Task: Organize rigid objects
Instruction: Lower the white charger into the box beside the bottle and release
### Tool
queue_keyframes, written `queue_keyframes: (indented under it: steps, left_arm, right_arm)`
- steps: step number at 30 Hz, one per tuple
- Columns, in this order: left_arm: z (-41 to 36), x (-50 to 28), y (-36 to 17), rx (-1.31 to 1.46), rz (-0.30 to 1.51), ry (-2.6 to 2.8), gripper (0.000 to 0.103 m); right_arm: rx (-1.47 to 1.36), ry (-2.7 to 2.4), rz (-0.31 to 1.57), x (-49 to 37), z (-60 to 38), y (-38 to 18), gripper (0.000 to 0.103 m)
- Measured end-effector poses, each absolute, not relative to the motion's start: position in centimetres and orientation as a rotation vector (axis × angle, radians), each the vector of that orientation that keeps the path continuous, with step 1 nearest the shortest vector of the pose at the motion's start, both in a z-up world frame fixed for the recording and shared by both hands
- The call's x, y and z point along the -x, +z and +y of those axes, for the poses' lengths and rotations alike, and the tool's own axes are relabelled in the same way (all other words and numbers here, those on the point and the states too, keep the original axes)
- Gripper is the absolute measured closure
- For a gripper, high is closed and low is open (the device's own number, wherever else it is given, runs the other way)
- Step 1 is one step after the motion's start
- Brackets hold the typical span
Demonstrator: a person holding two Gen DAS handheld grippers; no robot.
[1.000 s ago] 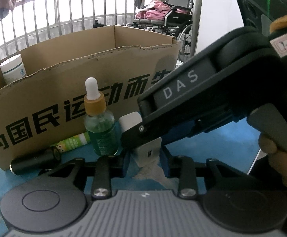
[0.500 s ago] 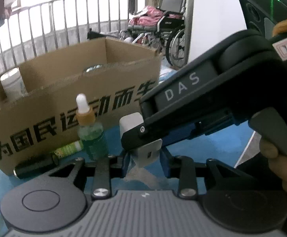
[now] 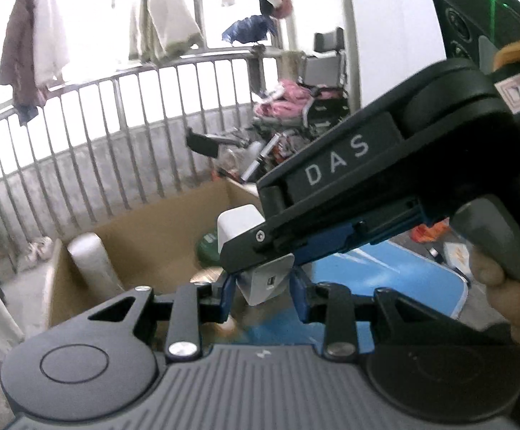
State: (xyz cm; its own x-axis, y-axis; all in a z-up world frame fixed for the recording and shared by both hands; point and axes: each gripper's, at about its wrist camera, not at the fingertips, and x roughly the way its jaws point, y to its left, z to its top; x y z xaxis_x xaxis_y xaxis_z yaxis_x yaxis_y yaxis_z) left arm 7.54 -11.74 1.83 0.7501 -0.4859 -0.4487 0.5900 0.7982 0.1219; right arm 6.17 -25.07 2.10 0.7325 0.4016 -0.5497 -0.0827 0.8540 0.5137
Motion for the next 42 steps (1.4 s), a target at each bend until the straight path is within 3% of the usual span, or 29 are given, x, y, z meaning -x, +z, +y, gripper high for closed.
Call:
queue_keyframes:
  steps: [4,10,20,24,28,32,42]
  left_arm:
    - [-10.6,-12.0,4.1,-0.257,0.450,-0.567,0.068]
    - [-8.6,-22.7,4.4,-0.161,0.681,-0.592,0.067]
    - [-7.5,-36.5,-1.8,-0.104,1.008,-0.545,0.067]
    - [-7.6,-38.2,-2.7,-0.123,1.033,-0.514,0.066]
    - [-7.8,-38.6,-3.1,-0.137,1.013,-0.498,0.051]
    - [-8.2,-38.3,-2.9,-0.154,0.996,-0.488,0.047]
    - [-7.8,-35.4,0.2,-0.134,0.898,-0.506,0.039]
  right_arm:
    - [-0.447,0.341,0.707,-10.4,-24.0,4.8,0.067]
    - [-0.457,0.379,0.866,-20.9,-22.7,5.7,0.067]
    - [-0.529,0.345,1.141,-35.6,-22.3,-1.6,0.069]
    - [-0.579,0.344,1.175,-38.0,-22.8,-3.9,0.069]
    - [-0.581,0.334,1.193,-39.5,-22.5,-5.6,0.070]
    - [-0.630,0.347,1.221,-39.9,-22.2,-7.7,0.070]
    - [-0.635,0.347,1.182,-38.9,-22.8,-5.2,0.060]
